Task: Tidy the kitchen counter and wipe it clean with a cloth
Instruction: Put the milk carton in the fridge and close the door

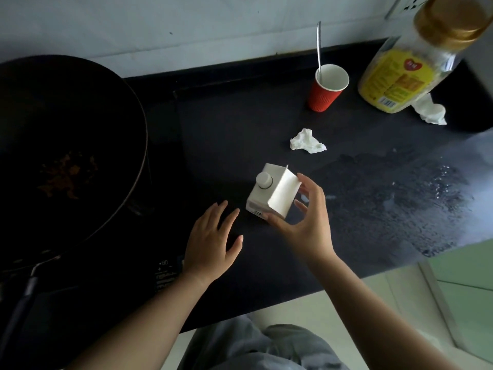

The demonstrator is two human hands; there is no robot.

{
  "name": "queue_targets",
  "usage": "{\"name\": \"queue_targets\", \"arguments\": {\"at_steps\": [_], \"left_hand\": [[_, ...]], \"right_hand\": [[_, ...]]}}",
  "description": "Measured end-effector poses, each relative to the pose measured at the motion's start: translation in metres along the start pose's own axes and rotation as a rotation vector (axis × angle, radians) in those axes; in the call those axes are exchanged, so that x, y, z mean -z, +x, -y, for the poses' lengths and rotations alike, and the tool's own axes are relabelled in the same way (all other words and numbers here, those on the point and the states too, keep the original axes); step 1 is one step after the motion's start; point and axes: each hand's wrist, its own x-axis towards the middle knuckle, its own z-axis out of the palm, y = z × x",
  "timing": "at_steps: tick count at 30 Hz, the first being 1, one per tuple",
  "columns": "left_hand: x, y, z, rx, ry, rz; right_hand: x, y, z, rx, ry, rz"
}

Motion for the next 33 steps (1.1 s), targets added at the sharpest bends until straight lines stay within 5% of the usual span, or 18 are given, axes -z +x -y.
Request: {"name": "queue_targets", "arguments": {"at_steps": [22, 33], "left_hand": [[0.005, -0.003, 0.002, -0.031, 0.017, 0.074], [0.036, -0.03, -0.069, -0.181, -0.355, 0.131]], "right_hand": [[0.012, -0.056, -0.001, -0.04, 0.011, -0.09], [0.069, -0.163, -0.027, -0.145, 0.067, -0.406]]}}
